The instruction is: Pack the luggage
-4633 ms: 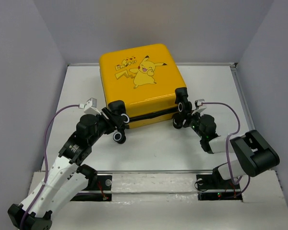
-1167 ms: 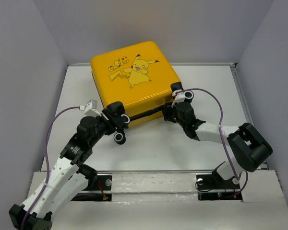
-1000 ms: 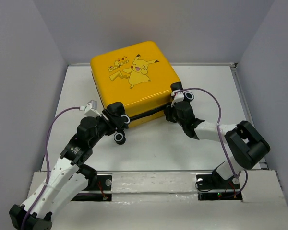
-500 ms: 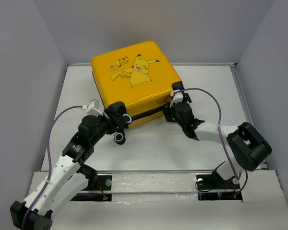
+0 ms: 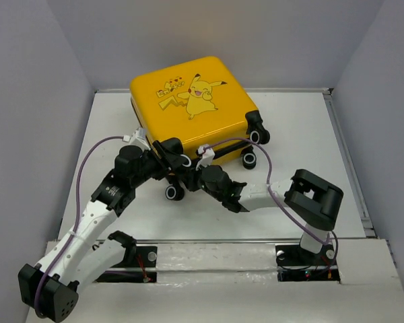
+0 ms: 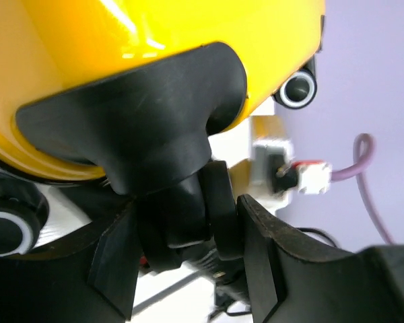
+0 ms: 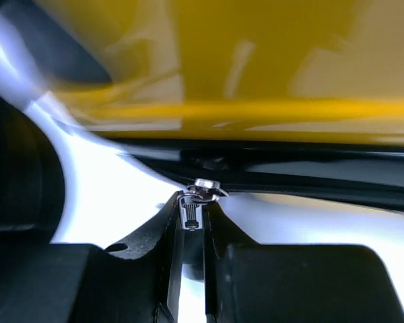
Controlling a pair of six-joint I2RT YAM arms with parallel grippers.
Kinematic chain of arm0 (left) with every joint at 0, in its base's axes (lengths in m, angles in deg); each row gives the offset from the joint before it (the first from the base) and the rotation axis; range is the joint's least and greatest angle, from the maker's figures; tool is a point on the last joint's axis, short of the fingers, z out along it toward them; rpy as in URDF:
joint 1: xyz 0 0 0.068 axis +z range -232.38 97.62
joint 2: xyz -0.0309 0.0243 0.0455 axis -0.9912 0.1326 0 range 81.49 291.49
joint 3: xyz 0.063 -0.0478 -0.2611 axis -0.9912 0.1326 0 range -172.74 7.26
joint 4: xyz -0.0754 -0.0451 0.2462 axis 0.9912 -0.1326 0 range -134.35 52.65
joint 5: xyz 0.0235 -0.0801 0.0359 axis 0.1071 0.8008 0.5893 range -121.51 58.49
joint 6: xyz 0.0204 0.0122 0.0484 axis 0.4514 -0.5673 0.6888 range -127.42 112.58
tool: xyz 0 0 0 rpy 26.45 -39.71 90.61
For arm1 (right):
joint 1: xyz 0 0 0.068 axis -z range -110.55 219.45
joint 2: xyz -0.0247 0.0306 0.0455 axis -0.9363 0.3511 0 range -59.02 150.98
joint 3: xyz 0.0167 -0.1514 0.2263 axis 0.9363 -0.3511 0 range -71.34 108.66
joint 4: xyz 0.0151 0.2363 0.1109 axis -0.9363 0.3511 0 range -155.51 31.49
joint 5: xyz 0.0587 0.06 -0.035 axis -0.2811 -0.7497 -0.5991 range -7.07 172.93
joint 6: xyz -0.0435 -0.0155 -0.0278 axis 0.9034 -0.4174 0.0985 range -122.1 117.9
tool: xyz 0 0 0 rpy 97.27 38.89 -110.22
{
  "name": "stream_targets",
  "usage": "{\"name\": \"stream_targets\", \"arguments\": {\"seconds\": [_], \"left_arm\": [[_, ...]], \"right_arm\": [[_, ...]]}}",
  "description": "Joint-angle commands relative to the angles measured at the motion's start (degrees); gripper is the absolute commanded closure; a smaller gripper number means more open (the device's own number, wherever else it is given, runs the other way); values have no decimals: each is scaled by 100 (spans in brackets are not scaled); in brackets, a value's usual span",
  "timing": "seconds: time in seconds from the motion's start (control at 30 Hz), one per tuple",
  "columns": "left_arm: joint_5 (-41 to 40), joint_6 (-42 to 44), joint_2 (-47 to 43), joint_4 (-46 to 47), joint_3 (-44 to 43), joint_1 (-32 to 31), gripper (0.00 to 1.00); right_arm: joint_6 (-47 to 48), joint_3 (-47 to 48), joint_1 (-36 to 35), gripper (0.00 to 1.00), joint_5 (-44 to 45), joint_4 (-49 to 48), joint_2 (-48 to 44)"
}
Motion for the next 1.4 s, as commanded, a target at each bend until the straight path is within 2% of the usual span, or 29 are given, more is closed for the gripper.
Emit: {"name": "stream_targets", "arguments": {"seconds": [0.0,0.03,0.2,0.27,0.37,0.47,0.5,0.57,0.6,0.63,0.67,0.7,0.73,0.77,0.83,0.87,0.97,1.1,1.2,1.37], "left_arm": [[1225,-564,-319,3393,-805,-231,94],[1234,-678,-362,3455,-770,-231,94],[1015,-732,-512,3614,-568,-231,94],[961,-811,-582,3736,-297,-222,94],[882,-942,-653,3929,-76,-222,94],[952,-1048,-574,3939,-14,-231,94],[1022,-1057,-548,3974,-5,-231,94],[1032,-1075,-495,4001,39,-231,92],[1006,-1066,-486,4009,152,-231,87],[1005,-1040,-486,4010,214,-231,73],[1005,-996,-521,4001,372,-231,64],[997,-944,-556,3975,434,-222,55],[953,-769,-591,3887,487,-222,36],[909,-663,-644,3712,505,-222,27],[733,-408,-662,3062,435,-222,9],[689,-259,-670,2860,383,-222,5],[514,190,-732,2227,303,-213,1],[329,524,-872,1656,329,-204,1],[66,866,-1013,1234,312,-204,1],[-190,982,-1259,1047,408,-196,1]], "right_arm": [[-178,132,-1173,93,-1578,-2901,453],[-327,96,-1174,93,-1587,-3670,533],[-592,-325,-1174,93,-1437,-5531,674],[-601,-545,-1174,93,-1228,-5621,587],[-777,-993,-1174,93,-1226,-6287,560],[-636,-1449,-1174,93,-1306,-6297,393],[-636,-1564,-1174,91,-1358,-6289,323],[-645,-1758,-1121,81,-1341,-6263,227],[-636,-1959,-1121,62,-1210,-6045,0],[-593,-2048,-1121,51,-1130,-5816,-177],[-540,-2110,-1121,36,-1017,-4970,-413],[-453,-2154,-1121,31,-746,-4370,-677],[-408,-2111,-1121,26,-621,-3755,-1228],[-356,-2032,-1121,19,-463,-2356,-1494],[-180,-1768,-1121,16,-102,-1213,-2108],[-144,-1733,-1121,13,12,-469,-2286],[-74,-1654,-1121,7,495,545,-2884],[198,-1206,-1060,5,987,1469,-3079],[321,-794,-806,4,858,1683,-2904],[663,-12,-550,4,594,1517,-2341]]}}
